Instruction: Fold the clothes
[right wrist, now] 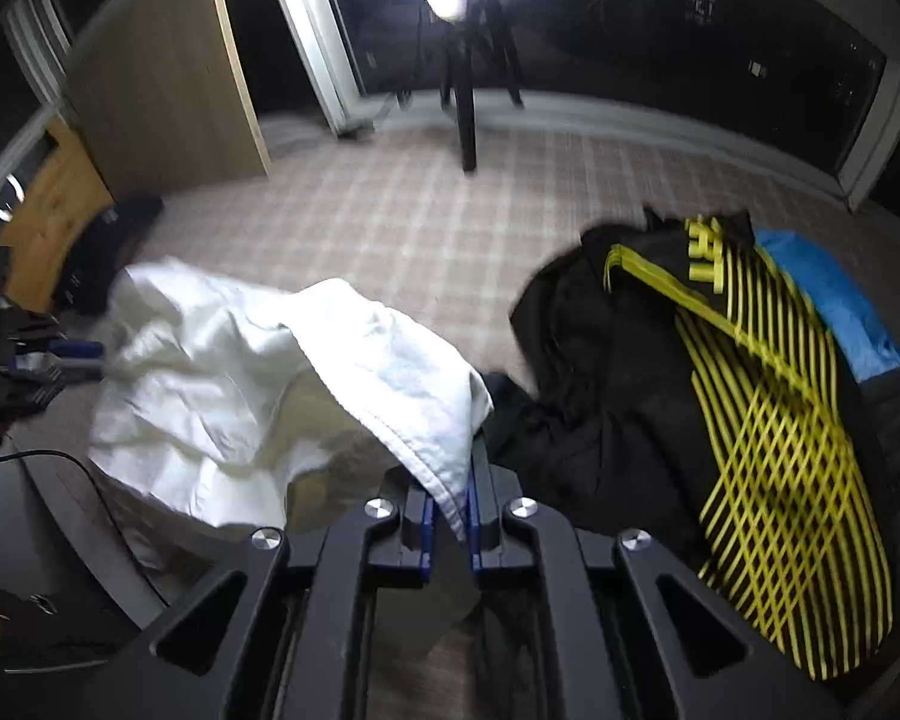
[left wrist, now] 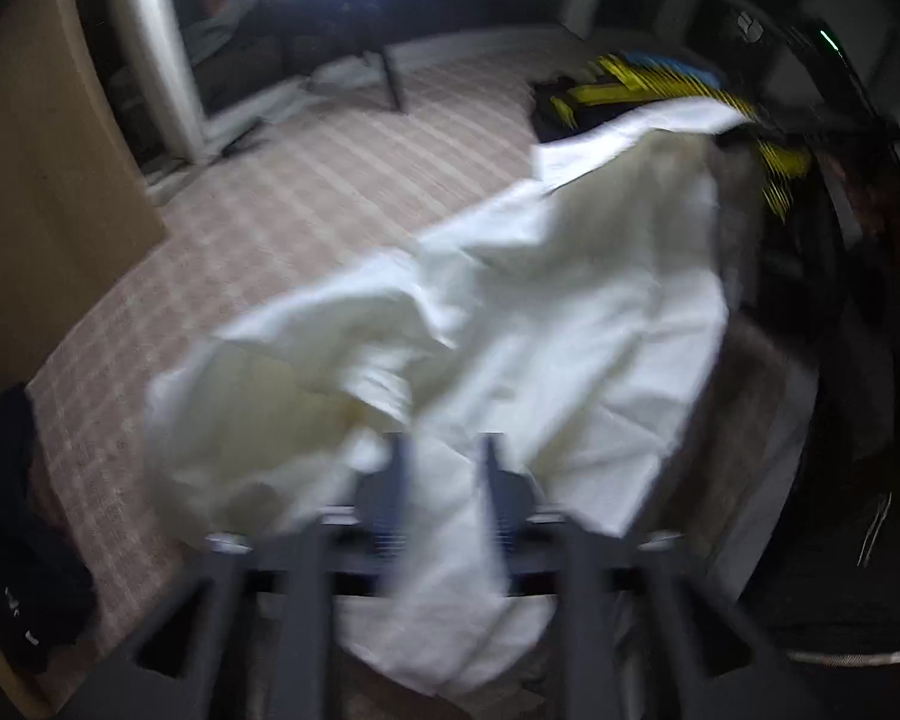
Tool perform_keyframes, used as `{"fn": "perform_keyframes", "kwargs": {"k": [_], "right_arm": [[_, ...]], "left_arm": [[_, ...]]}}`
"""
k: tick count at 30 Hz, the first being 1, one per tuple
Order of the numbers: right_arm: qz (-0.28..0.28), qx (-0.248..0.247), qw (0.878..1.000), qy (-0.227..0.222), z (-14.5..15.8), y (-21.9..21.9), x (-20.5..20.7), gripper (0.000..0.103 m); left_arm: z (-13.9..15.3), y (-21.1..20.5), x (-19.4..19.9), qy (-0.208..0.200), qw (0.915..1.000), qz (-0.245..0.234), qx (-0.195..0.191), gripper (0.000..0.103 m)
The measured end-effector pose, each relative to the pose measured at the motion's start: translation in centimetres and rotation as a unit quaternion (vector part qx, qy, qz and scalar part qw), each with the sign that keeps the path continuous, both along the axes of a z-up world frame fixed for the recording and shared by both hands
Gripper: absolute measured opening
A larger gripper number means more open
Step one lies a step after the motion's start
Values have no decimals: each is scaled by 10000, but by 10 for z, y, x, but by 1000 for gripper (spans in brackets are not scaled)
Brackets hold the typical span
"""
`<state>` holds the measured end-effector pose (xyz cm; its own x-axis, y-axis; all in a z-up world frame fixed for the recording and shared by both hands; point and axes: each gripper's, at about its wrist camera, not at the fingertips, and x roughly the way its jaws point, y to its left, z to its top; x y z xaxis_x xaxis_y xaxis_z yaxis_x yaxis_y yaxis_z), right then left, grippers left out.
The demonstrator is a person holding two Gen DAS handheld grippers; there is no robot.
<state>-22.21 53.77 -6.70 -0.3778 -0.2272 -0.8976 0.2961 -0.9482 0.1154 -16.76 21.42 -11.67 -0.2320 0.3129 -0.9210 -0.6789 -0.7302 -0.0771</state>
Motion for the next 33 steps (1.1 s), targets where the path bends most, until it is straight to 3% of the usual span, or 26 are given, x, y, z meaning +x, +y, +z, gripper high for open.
{"fn": "perform_keyframes", "kwargs": {"k": [4, 6, 7, 8, 10, 12, 17, 20, 22, 25, 27, 29, 32, 33], "right_arm": [[65, 225, 9994, -256, -29, -3, 0, 8], [82, 378, 9987, -328, -39, -4, -1, 9], [100, 524, 9981, -324, -44, -4, -2, 12], [89, 660, 9974, -281, -45, -3, -2, 16], [92, 917, 9957, -120, -45, -3, -3, 39], [170, 846, 9962, -85, -47, -5, -7, 45], [366, 764, 9962, -180, -58, -12, -13, 43], [415, 766, 9959, -227, -61, -13, -14, 27], [341, 732, 9965, -220, -61, -8, -16, 19], [309, 609, 9973, -269, -61, -2, -17, 15], [336, 633, 9970, -278, -62, -3, -16, 15], [387, 660, 9967, -280, -63, -3, -15, 15], [436, 713, 9961, -269, -63, -4, -16, 15], [439, 713, 9961, -268, -63, -3, -16, 15]], "left_arm": [[-35, 40, 15, 80, 9966, -587, -564, 49], [-51, 47, 6, 19, 9952, -556, -806, 45], [-59, 50, 0, -18, 9943, -528, -922, 29], [-60, 49, -5, -76, 9951, -451, -879, 3], [-59, 45, -16, -202, 9969, -273, -714, 2], [-49, 40, -20, -157, 9984, -174, -513, 1], [-11, 32, -11, 122, 9995, -105, -273, 1], [4, 27, 8, 71, 9999, -139, -60, 1], [-7, 33, 15, -98, 9996, -261, 12, 1], [-36, 46, 30, -211, 9984, -411, -341, 2], [-55, 55, 40, -279, 9965, -509, -596, 7], [-68, 61, 47, -252, 9951, -519, -798, 18], [-59, 63, 46, -3, 9962, -343, -805, 41], [-53, 62, 47, 100, 9960, -324, -826, 41]]}}
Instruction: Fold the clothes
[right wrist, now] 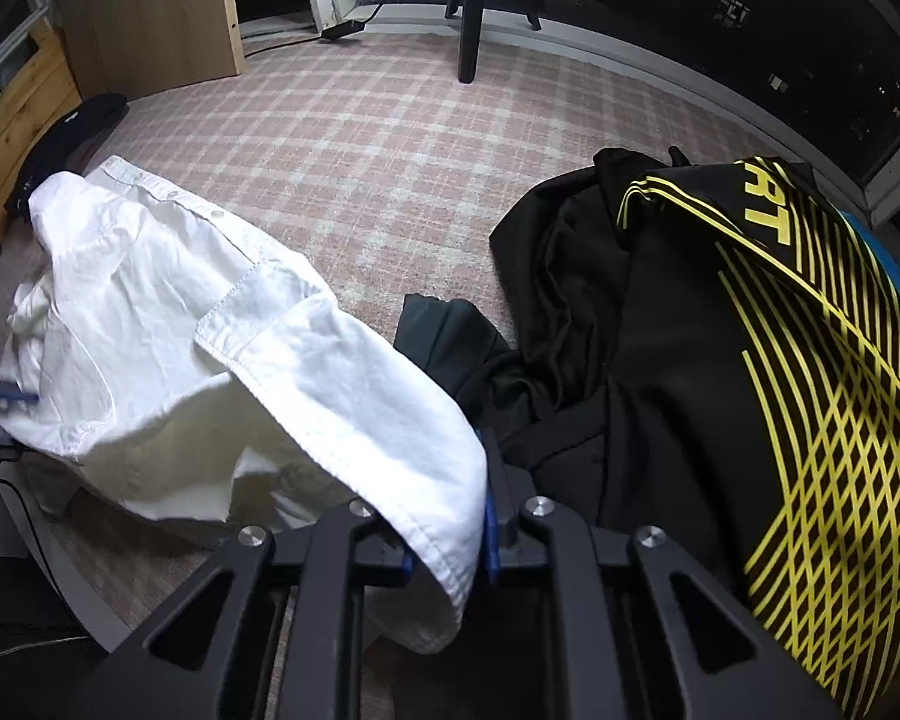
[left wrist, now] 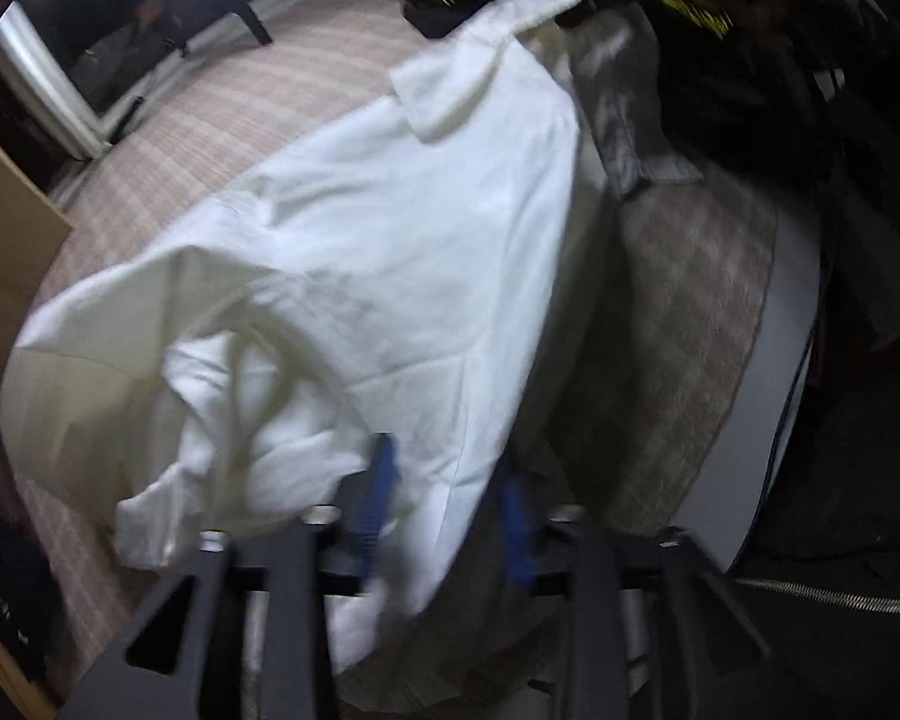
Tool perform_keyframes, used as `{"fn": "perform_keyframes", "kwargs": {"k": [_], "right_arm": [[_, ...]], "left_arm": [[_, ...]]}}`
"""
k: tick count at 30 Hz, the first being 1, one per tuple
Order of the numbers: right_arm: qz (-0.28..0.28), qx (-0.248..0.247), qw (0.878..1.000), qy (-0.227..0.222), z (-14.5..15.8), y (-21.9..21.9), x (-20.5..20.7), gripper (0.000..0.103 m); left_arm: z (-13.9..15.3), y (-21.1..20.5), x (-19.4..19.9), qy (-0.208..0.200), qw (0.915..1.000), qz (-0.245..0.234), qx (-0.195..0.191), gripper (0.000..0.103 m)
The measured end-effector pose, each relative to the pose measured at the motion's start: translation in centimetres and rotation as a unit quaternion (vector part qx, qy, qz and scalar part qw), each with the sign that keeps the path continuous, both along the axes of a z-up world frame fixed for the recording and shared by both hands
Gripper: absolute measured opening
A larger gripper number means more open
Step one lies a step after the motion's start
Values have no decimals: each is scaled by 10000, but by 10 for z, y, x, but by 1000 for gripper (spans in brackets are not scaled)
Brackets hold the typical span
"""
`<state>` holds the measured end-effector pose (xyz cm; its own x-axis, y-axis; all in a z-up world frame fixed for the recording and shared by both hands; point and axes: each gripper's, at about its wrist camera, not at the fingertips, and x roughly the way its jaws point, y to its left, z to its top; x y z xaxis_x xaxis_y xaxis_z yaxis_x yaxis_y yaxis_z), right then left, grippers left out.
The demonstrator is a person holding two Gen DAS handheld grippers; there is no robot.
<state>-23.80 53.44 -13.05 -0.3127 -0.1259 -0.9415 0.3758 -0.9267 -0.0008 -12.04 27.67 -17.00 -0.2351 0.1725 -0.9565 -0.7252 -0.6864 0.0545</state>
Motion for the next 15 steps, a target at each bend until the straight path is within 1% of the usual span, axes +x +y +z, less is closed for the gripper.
{"fn": "perform_keyframes", "kwargs": {"k": [2, 5, 7, 10, 13, 15], "right_arm": [[-47, -72, 10000, 21, 3, 2, 0, 15], [-184, -343, 9991, 162, 12, 9, 0, 10], [-391, -704, 9962, 335, 25, 17, 0, 7], [-692, -1124, 9896, 572, 41, 28, -3, 6], [-722, -802, 9938, 270, 27, 24, -8, 6], [-724, -860, 9935, 175, 23, 25, -7, 6]], "left_arm": [[10, -1, 4, 238, 9997, -12, -102, 42], [17, 1, 11, 547, 9980, -93, -301, 43], [12, 3, 14, 527, 9980, -156, -298, 43], [-2, 10, 13, 441, 9984, -198, -284, 43], [-17, 15, 13, 424, 9980, -261, -389, 43], [-23, 17, 8, 470, 9977, -193, -459, 43]]}}
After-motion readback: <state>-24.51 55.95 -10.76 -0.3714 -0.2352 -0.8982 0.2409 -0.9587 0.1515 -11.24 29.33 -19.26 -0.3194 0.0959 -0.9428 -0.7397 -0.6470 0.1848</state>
